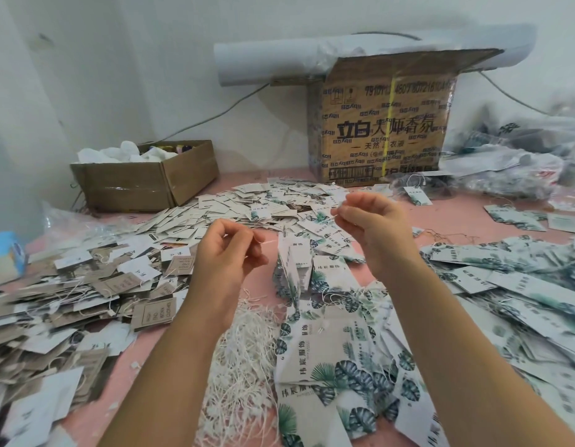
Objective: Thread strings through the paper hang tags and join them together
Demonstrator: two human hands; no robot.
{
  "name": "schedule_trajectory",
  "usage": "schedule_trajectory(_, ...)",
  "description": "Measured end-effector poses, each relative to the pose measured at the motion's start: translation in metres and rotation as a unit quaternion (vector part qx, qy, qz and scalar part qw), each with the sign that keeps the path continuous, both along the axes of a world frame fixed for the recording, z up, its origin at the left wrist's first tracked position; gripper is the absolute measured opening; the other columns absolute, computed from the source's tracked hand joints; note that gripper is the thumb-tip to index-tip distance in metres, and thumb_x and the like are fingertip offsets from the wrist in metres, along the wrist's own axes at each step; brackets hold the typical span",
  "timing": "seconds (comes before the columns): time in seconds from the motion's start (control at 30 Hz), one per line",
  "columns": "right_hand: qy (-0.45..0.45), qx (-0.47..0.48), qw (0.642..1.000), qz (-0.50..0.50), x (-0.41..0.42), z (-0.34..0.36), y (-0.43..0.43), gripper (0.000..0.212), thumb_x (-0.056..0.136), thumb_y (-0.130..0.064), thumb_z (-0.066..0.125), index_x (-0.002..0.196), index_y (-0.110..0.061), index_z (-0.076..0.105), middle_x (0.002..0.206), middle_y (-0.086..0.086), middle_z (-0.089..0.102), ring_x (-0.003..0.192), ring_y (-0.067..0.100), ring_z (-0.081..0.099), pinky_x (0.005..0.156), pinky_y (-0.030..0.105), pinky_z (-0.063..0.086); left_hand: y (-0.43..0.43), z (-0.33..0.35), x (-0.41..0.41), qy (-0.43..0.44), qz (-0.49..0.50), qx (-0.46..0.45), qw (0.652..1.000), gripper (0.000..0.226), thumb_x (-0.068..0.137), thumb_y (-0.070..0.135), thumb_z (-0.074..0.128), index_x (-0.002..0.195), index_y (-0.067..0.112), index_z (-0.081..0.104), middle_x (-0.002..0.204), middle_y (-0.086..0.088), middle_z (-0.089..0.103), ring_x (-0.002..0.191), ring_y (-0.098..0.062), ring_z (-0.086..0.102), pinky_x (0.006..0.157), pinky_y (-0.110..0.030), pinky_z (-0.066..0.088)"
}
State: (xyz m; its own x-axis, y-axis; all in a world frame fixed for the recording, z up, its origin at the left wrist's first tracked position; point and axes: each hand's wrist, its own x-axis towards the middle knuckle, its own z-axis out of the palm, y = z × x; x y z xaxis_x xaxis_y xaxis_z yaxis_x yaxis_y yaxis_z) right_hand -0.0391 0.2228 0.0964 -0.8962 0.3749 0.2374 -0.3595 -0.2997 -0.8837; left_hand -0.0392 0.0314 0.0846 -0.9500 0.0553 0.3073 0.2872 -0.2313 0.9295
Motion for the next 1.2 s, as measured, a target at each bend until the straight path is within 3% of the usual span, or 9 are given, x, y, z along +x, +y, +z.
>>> schedule_trajectory(0.17,-0.015,-0.110,0.993,0.049,-0.002,-0.002,0.005,0.020,0.081,0.015,0.055,0.086,-0.004,0.057,0.073,0.010,0.065,0.067,0.016,0.069,0.065,0.022,0.056,0.004,-0.004,-0.001,-0.057,-0.058,0.042,0.996,0.016,0.095,0.005,0.044,0.081,0.010,0.050,0.062,0.004,0.053,0.056,-0.006,0.051,0.060,-0.019,0.052)
schedule_trajectory(0.4,-0.008,-0.150,0.986,0.066,-0.002,-0.004,0.011,0.020,0.081,0.012,0.057,0.094,-0.004,0.056,0.072,0.011,0.070,0.069,0.018,0.069,0.067,0.024,0.056,-0.001,-0.005,-0.002,-0.073,-0.055,0.037,0.995,0.014,0.089,0.002,0.051,0.080,0.007,0.061,0.060,0.003,0.057,0.053,-0.005,0.050,0.056,-0.019,0.051)
schedule_trajectory(0.5,-0.015,-0.081,0.993,0.081,0.001,-0.001,0.011,0.021,0.079,0.008,0.059,0.095,-0.006,0.061,0.070,0.008,0.070,0.067,0.017,0.068,0.067,0.025,0.057,-0.003,-0.004,-0.003,-0.084,-0.056,0.047,0.994,0.010,0.081,0.001,0.058,0.086,0.004,0.066,0.062,0.001,0.064,0.056,-0.005,0.058,0.058,-0.019,0.053)
schedule_trajectory(0.7,0.028,0.072,0.987,0.140,0.012,0.015,-0.004,0.028,0.064,-0.005,0.063,0.092,-0.007,0.066,0.068,0.005,0.070,0.063,0.015,0.067,0.065,0.023,0.055,-0.001,0.001,0.002,-0.045,-0.069,0.038,0.996,0.024,0.063,0.007,0.064,0.086,0.007,0.069,0.072,0.000,0.072,0.066,-0.006,0.066,0.062,-0.017,0.054)
schedule_trajectory(1.0,0.080,0.267,0.947,0.160,0.024,0.028,-0.028,0.004,0.073,-0.010,0.067,0.073,-0.009,0.063,0.057,-0.002,0.064,0.051,0.011,0.060,0.056,0.021,0.053,0.005,0.011,0.010,0.036,-0.050,-0.009,0.998,0.025,0.075,0.014,0.064,0.098,0.021,0.058,0.076,0.001,0.072,0.069,-0.010,0.067,0.059,-0.019,0.051)
schedule_trajectory(1.2,0.079,0.342,0.923,0.155,0.023,0.026,-0.033,0.015,0.081,-0.002,0.066,0.072,-0.015,0.065,0.060,-0.006,0.066,0.057,0.009,0.059,0.060,0.021,0.052,0.005,0.014,0.014,0.054,-0.074,-0.025,0.995,0.034,0.066,0.019,0.067,0.097,0.020,0.053,0.074,-0.002,0.072,0.063,-0.013,0.065,0.059,-0.020,0.052)
